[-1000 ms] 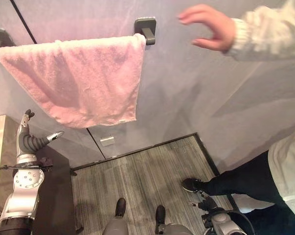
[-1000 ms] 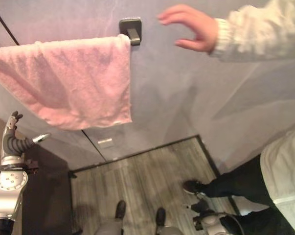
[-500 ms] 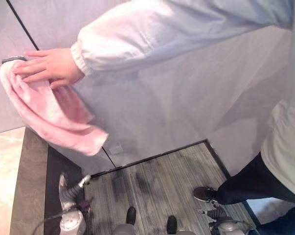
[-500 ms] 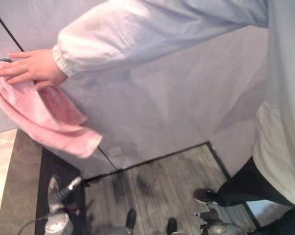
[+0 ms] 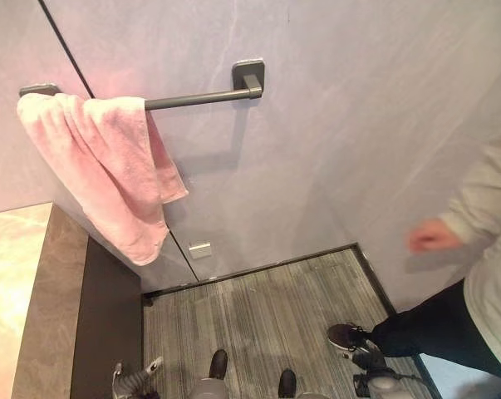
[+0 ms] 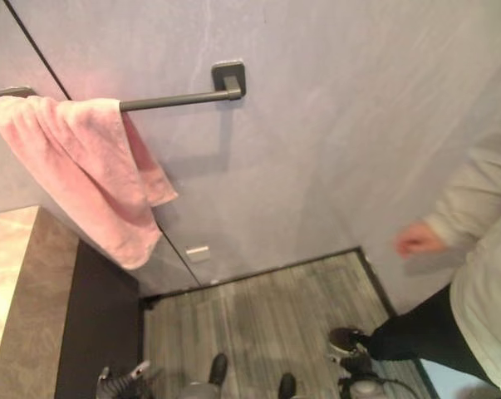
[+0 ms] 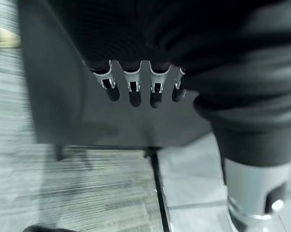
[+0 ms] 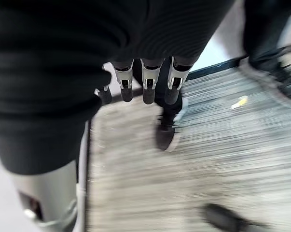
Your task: Put brush and paste in cup on sink, flatten towel.
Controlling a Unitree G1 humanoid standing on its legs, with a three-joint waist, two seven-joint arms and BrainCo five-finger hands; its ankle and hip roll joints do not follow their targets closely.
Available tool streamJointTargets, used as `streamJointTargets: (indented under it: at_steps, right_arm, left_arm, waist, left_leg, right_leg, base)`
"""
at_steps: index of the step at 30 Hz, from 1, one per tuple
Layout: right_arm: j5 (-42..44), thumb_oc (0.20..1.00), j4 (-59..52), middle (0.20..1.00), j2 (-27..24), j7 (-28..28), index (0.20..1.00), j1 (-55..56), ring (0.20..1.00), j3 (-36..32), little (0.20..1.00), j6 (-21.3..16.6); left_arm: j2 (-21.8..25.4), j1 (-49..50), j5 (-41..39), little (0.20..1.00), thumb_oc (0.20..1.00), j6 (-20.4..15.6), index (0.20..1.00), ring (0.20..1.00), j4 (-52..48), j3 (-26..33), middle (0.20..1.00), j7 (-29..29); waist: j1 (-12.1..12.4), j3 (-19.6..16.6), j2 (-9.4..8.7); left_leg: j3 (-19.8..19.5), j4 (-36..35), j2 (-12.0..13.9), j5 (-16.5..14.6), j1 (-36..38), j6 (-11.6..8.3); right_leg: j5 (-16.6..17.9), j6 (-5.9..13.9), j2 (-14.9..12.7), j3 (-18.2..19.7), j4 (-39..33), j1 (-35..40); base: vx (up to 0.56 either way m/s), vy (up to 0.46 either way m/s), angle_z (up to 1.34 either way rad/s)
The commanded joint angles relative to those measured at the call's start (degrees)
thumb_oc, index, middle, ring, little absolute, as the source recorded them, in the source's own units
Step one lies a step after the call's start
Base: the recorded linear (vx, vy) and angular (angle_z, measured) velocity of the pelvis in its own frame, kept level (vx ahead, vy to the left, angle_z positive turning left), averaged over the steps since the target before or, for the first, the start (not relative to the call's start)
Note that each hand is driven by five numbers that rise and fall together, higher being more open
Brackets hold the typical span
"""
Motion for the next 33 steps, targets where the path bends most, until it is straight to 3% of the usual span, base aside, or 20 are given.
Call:
streamJointTargets:
  at_steps: [1, 7, 17, 28, 33]
  right_arm:
    - [1.9, 1.0, -9.6, 1.0, -1.6, -2.1, 1.0, -2.1, 1.0, -2.2, 1.0, -6.5]
    - [3.2, 1.0, -26.4, 1.0, -3.8, 0.5, 1.0, -5.6, 1.0, -0.7, 1.0, -9.3]
    - [5.3, 1.0, -34.4, 1.0, -4.2, 1.2, 1.0, -17.7, 1.0, 4.6, 1.0, -10.3]
    - [10.1, 1.0, -31.6, 1.0, -2.9, 2.2, 1.0, -29.4, 1.0, 10.1, 1.0, -10.7]
    - [13.8, 1.0, -25.9, 1.0, -1.5, 4.3, 1.0, -39.0, 1.0, 16.6, 1.0, -10.5]
  left_arm:
    - [3.0, -1.9, 3.2, 1.0, 1.0, -0.4, 1.0, 1.0, 3.8, -1.5, 1.0, 1.0]
    - [2.0, -0.7, 3.9, 1.0, 1.0, 0.6, 1.0, 1.0, 9.7, -1.0, 1.0, -0.1]
    - [1.3, 0.4, 2.0, 1.0, 1.0, 0.8, 1.0, 1.0, 10.4, -0.7, 1.0, -0.3]
    - [2.0, 0.7, 1.9, 1.0, 1.0, 0.2, 1.0, 1.0, 8.5, -2.7, 1.0, -1.0]
    - [2.9, -0.1, 0.7, 1.0, 1.0, -0.3, 1.0, 1.0, 9.1, -4.6, 1.0, -1.4]
  waist:
    - [0.8, 0.5, -3.01]
    - [1.5, 0.4, -3.3]
    - [4.1, -0.2, -3.5]
    - [7.1, 0.2, -2.96]
    - [10.6, 0.6, -3.08]
  left_leg:
    - [2.2, 0.5, -0.4, -8.0, 3.8, 0.1]
    - [2.5, 0.5, -0.6, -8.2, 3.5, 0.45]
    - [2.2, 0.5, -1.2, -8.5, 3.2, 0.79]
    - [1.4, 0.5, -2.1, -7.9, 2.1, 0.97]
    - [-0.5, 0.5, -3.1, -7.0, -0.1, 1.16]
  right_leg:
    - [-5.3, 4.78, -5.5, 0.0, 2.3, -1.3]
    - [-5.0, 4.99, -5.9, 0.4, 2.4, -2.0]
    - [-4.6, 4.94, -6.3, 0.6, 1.9, -2.1]
    - [-3.7, 5.25, -7.0, 0.0, 1.5, -2.7]
    - [-3.1, 5.59, -7.6, -1.3, 1.3, -3.6]
  base:
    - [0.0, 0.021, -0.04]
    - [0.0, 0.019, -0.01]
    - [0.0, 0.004, -0.01]
    - [0.0, 0.006, 0.01]
    - [-0.01, 0.023, 0.1]
